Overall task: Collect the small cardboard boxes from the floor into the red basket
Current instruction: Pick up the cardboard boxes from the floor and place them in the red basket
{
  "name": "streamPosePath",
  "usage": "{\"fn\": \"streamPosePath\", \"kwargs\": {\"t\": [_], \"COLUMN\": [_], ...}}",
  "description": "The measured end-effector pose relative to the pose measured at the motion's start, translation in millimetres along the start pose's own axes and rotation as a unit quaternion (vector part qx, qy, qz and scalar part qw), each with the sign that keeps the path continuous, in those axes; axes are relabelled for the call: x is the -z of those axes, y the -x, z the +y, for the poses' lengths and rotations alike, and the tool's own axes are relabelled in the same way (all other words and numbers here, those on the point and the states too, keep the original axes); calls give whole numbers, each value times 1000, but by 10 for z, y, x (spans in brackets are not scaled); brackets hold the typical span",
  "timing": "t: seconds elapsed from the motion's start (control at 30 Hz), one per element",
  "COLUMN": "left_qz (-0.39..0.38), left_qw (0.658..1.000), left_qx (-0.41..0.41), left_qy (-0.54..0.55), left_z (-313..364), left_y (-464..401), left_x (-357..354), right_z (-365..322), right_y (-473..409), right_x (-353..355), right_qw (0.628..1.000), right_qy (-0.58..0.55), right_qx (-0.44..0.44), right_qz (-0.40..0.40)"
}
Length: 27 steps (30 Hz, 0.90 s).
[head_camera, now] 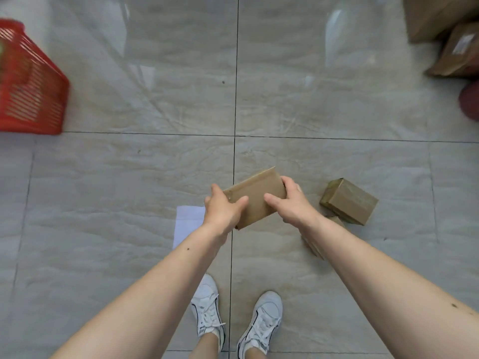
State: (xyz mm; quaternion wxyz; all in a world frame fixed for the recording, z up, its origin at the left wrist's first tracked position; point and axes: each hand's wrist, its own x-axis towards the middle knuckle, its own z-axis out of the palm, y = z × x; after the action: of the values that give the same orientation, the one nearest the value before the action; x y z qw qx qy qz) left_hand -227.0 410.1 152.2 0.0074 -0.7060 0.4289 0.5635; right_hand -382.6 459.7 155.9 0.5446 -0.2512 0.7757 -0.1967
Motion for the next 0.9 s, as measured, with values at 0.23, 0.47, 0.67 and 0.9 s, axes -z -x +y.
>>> {"fn": "streamPosePath", "kwargs": {"t": [0.23,0.47,0.67,0.9], "left_qz": [34,93,48,62], "left_qw": [995,984,960,929], "left_qx": [-55,-76,-108,-123], "left_qy": [72,134,256,344], "left_z": [922,1443,1553,1360], "left_y": [1337,2535,3185,3303], "left_x": [823,1561,2351,3440], "right_z": [-1326,-2493,-3414,-4422], "right_y": [1184,2270,2861,3293], "right_x": [622,995,857,57], "right_qw": [997,986,975,963], "right_qy": [12,62,83,118], "right_qx": [74,155,205,238], "right_qz": [15,12,-20,-50]}}
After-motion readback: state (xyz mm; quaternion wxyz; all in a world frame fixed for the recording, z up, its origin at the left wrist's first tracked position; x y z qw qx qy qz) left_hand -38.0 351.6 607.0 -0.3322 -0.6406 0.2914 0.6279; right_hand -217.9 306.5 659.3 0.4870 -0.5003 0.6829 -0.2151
